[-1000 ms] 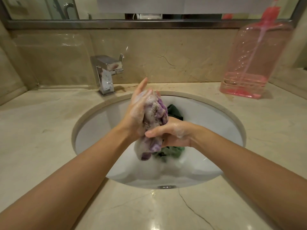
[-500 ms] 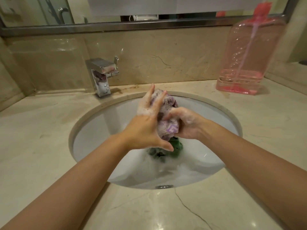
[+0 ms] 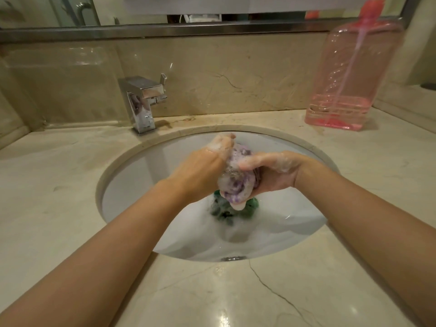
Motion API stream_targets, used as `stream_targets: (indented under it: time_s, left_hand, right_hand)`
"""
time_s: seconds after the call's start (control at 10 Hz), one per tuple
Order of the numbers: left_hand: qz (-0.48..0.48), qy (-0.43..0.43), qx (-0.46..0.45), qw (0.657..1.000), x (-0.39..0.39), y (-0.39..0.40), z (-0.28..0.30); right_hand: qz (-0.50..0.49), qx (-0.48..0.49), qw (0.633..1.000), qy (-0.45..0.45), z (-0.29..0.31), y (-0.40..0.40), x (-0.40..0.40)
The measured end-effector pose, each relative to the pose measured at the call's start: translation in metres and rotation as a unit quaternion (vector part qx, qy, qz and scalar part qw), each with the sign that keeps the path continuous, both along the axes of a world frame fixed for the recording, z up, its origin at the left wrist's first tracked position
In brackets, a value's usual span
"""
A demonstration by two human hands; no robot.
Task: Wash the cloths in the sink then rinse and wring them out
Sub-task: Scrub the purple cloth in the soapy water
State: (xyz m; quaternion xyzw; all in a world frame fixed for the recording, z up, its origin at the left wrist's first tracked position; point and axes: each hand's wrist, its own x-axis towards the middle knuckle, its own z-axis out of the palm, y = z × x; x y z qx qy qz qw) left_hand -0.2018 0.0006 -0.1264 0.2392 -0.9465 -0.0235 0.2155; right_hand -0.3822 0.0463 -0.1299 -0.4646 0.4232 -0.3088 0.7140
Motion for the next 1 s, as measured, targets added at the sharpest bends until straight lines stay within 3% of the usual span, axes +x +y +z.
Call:
stream_targets:
  time_s: [0.1,0.2,0.3,0.4,0.5,0.6,0.7,0.8,0.9,1.0]
  left_hand:
    - [-0.047,-0.055,-0.046,0.996,-0.004,0.01,0.001]
    - [0.033,-0.205,-0.141,0.968,-0.012,0.011,-0.007]
    - [0.097,-0.268,-0.094,0.954,-0.02,0.013,-0.007]
    - [0.138,-0.273,0.007,0.952,-0.026,0.016,-0.008]
    - [0.174,-0.23,0.076,0.954,-0.023,0.006,-0.011]
    - [0.17,-0.161,0.176,0.956,-0.022,-0.005,-0.014]
    - [0.14,-0.122,0.273,0.944,-0.02,-0.011,-0.006]
    - [0.086,-0.121,0.439,0.886,-0.019,-0.019,0.015]
    - [0.065,-0.189,0.516,0.833,-0.022,-0.022,0.038]
    - [0.041,-0.245,0.573,0.781,-0.026,-0.024,0.048]
  right_hand:
    - [0.061,0.012,0.996,0.063,0.004,0.004,-0.001]
    - [0.059,0.008,0.975,0.213,0.004,0.002,0.01]
    - [-0.087,0.064,0.945,0.309,-0.002,-0.008,0.033]
    - [-0.01,-0.169,0.81,0.562,-0.02,-0.012,0.04]
    - [0.0,-0.261,0.655,0.709,-0.022,-0.018,0.039]
    - [-0.088,-0.303,0.654,0.687,-0.019,-0.014,0.041]
    - [-0.114,-0.386,0.605,0.687,-0.012,-0.012,0.044]
    - [-0.145,-0.442,0.581,0.668,-0.002,-0.007,0.043]
    - [-0.167,-0.512,0.522,0.661,-0.001,-0.008,0.039]
    - [-0.17,-0.557,0.507,0.635,-0.003,-0.01,0.034]
